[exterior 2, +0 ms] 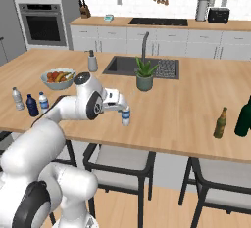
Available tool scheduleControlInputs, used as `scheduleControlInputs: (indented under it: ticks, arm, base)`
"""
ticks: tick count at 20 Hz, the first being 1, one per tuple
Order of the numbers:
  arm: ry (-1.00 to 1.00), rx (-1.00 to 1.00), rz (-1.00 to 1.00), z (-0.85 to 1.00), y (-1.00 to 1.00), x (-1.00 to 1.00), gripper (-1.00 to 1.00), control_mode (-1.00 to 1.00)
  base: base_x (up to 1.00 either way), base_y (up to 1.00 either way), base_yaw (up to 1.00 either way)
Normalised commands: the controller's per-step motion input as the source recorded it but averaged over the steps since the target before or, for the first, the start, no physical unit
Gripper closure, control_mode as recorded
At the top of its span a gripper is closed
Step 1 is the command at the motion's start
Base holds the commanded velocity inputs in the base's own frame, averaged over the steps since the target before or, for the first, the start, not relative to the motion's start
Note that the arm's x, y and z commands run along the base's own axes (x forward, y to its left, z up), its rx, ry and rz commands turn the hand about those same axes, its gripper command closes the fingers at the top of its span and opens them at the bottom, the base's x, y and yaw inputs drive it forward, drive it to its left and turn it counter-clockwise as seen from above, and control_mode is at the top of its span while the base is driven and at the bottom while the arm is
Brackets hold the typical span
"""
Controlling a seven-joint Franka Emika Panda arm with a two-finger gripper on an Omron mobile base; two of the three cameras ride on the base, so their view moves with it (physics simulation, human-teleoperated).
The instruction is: Move the plastic bottles in the middle to the plastics group, and the glass bottles in the middle to the glass group.
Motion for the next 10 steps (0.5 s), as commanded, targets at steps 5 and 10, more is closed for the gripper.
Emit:
scheduleControlInputs:
  ticks: [5, 10]
  arm:
    - [0.0, 0.28, -0.45, 0.0, 0.1, 0.69, -1.0, -1.0]
    - [0.0, 0.27, -0.11, 0.09, -0.46, 0.31, -1.0, -1.0]
  base:
    - [0.0, 0.0, 0.0]
    - [0.0, 0.0, 0.0]
